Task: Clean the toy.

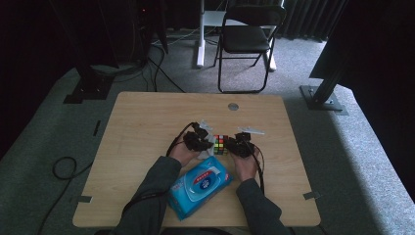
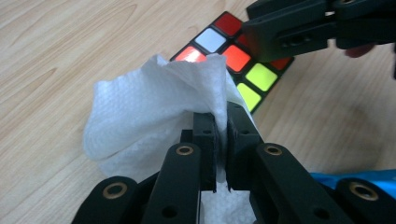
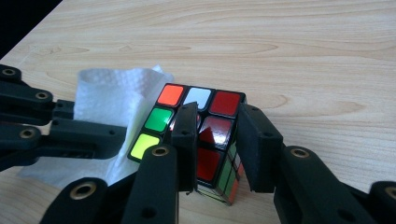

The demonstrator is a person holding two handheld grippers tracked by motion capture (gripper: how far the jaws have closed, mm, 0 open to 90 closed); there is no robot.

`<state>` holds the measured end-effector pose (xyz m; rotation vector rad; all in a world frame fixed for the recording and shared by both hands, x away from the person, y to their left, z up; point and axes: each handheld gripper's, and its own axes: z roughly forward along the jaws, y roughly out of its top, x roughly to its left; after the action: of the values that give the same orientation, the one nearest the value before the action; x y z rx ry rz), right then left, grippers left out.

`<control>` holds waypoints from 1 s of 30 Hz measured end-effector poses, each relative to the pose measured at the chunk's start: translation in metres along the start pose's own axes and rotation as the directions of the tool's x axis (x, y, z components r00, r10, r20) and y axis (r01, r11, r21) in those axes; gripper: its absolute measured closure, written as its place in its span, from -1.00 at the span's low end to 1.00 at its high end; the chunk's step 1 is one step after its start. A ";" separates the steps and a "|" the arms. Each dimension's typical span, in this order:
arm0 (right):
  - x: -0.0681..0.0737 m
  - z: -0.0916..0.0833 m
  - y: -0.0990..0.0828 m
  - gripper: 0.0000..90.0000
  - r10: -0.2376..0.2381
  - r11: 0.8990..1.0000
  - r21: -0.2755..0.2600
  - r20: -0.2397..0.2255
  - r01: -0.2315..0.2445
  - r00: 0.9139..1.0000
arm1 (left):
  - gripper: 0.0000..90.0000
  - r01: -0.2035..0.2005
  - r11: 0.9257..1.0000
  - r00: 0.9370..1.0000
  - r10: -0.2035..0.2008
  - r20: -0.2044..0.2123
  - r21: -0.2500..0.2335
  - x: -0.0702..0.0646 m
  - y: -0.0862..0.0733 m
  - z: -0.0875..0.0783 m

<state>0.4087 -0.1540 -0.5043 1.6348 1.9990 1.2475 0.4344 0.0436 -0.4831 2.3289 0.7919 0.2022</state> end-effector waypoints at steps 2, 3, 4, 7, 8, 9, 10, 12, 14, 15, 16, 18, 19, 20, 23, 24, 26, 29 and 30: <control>0.000 0.000 0.000 0.54 0.000 1.000 0.000 0.000 0.000 1.000 | 0.88 -0.006 1.000 1.000 0.006 0.006 0.008 -0.001 -0.001 0.001; 0.000 0.000 0.000 0.54 0.000 1.000 0.000 0.001 0.000 1.000 | 0.88 -0.009 1.000 1.000 0.009 0.007 0.015 -0.002 -0.002 0.002; 0.000 0.000 0.000 0.54 0.001 1.000 0.000 0.001 -0.001 1.000 | 0.88 -0.011 1.000 1.000 0.011 0.004 0.020 -0.002 -0.002 0.003; 0.000 0.000 0.000 0.54 0.000 1.000 0.000 0.001 0.000 1.000 | 0.88 -0.005 1.000 1.000 0.005 0.001 0.022 -0.001 -0.003 0.005; 0.000 0.000 0.000 0.54 0.000 1.000 0.000 0.002 0.000 1.000 | 0.88 -0.006 1.000 1.000 0.006 -0.005 0.031 -0.001 -0.002 0.006; 0.000 0.000 0.000 0.54 0.000 1.000 0.000 0.001 0.000 1.000 | 0.88 -0.012 0.999 1.000 0.012 -0.011 0.040 -0.001 -0.003 0.007; 0.000 0.000 0.000 0.54 0.000 1.000 0.000 0.002 0.000 1.000 | 0.88 -0.015 0.999 1.000 0.016 -0.012 0.048 -0.001 -0.003 0.008; 0.000 0.000 0.000 0.54 0.001 1.000 0.000 0.002 -0.001 1.000 | 0.88 -0.023 0.997 1.000 0.025 -0.019 0.070 -0.002 -0.003 0.013; 0.000 0.000 0.000 0.54 0.000 1.000 0.000 0.002 0.000 1.000 | 0.88 -0.023 0.996 0.999 0.025 -0.022 0.088 -0.001 -0.004 0.017; 0.000 0.000 0.000 0.54 0.000 1.000 0.000 0.003 0.000 1.000 | 0.88 -0.020 0.995 1.000 0.022 -0.021 0.093 -0.001 -0.004 0.019; 0.000 0.000 0.000 0.55 0.000 1.000 -0.001 0.003 0.000 1.000 | 0.88 -0.014 0.995 1.000 0.016 -0.016 0.098 -0.001 -0.005 0.021; 0.000 0.000 0.000 0.55 0.000 1.000 -0.001 0.002 0.000 1.000 | 0.88 -0.012 0.994 1.000 0.013 -0.008 0.109 0.001 -0.006 0.024; 0.000 0.000 0.000 0.55 0.001 1.000 -0.001 0.001 -0.001 1.000 | 0.88 -0.013 0.993 1.000 0.014 -0.003 0.118 0.002 -0.006 0.025; 0.001 0.000 0.000 0.55 0.001 1.000 -0.001 0.000 -0.001 1.000 | 0.88 -0.011 0.992 1.000 0.012 -0.005 0.124 0.002 -0.006 0.027; 0.001 0.000 0.000 0.55 0.001 1.000 -0.002 0.002 -0.001 1.000 | 0.88 -0.008 0.990 1.000 0.009 -0.008 0.141 0.003 -0.007 0.032; 0.001 0.000 0.000 0.55 0.001 1.000 -0.002 0.002 -0.001 1.000 | 0.88 -0.006 0.989 1.000 0.007 -0.008 0.146 0.003 -0.007 0.033; 0.001 0.000 0.000 0.55 0.001 1.000 -0.002 0.002 -0.001 1.000 | 0.88 0.001 0.989 1.000 0.001 -0.011 0.147 0.004 -0.008 0.035; 0.001 0.000 0.000 0.55 0.001 1.000 -0.002 0.002 -0.001 1.000 | 0.88 0.011 0.989 1.000 -0.010 -0.005 0.148 0.007 -0.009 0.037; 0.001 0.000 0.000 0.55 0.002 1.000 -0.001 0.002 -0.002 1.000 | 0.88 0.010 0.989 1.000 -0.010 -0.004 0.148 0.007 -0.009 0.037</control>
<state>0.4084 -0.1529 -0.5043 1.6367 1.9954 1.2468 0.4480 0.0328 -0.5178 2.4636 0.8459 0.1478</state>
